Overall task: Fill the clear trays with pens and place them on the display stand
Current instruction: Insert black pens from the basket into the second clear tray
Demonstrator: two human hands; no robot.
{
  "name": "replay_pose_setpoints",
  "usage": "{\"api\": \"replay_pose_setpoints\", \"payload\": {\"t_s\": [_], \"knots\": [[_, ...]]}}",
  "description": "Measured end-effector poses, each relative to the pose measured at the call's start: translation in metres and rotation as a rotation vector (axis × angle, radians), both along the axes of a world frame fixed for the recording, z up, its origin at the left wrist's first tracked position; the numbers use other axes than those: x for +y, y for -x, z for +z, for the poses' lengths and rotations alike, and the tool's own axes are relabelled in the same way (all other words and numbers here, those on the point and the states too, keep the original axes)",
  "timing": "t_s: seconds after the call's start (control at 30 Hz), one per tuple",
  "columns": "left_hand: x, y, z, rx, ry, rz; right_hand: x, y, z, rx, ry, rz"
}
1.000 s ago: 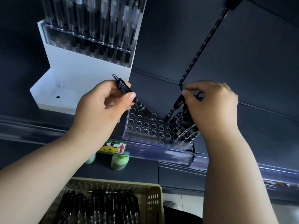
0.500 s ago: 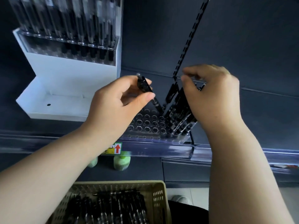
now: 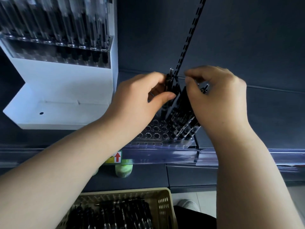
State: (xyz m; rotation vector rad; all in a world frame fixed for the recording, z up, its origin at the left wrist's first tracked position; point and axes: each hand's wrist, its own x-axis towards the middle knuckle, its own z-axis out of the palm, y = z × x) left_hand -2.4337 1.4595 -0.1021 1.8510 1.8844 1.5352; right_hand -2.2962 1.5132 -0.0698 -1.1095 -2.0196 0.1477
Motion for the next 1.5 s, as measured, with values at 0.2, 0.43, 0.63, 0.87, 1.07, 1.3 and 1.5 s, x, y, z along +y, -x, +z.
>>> {"api": "replay_pose_setpoints", "payload": {"t_s": [0.2,0.43,0.63,0.87,1.07,1.3,1.5], "knots": [[0.007,-0.005,-0.011,0.015,0.114,-0.024,-0.002,0.002,0.000,-0.007,-0.009,0.010],[0.011,-0.013,-0.025,-0.029,0.094,0.006,-0.003,0.000,0.000,-0.005,-0.008,-0.004],[0.014,-0.016,-0.032,-0.052,0.067,0.022,-0.004,-0.001,-0.001,-0.006,-0.017,-0.007],[0.012,-0.019,-0.037,0.011,0.087,-0.001,-0.004,0.000,-0.003,-0.010,-0.035,0.001],[0.016,-0.014,-0.042,0.000,0.121,0.009,-0.002,0.000,-0.003,-0.002,-0.078,0.001],[0.007,-0.006,-0.044,0.096,0.222,0.009,-0.008,0.001,-0.002,0.023,-0.158,0.046],[-0.038,0.005,-0.032,0.310,0.111,0.053,-0.042,-0.001,-0.015,0.036,-0.345,0.147]]}}
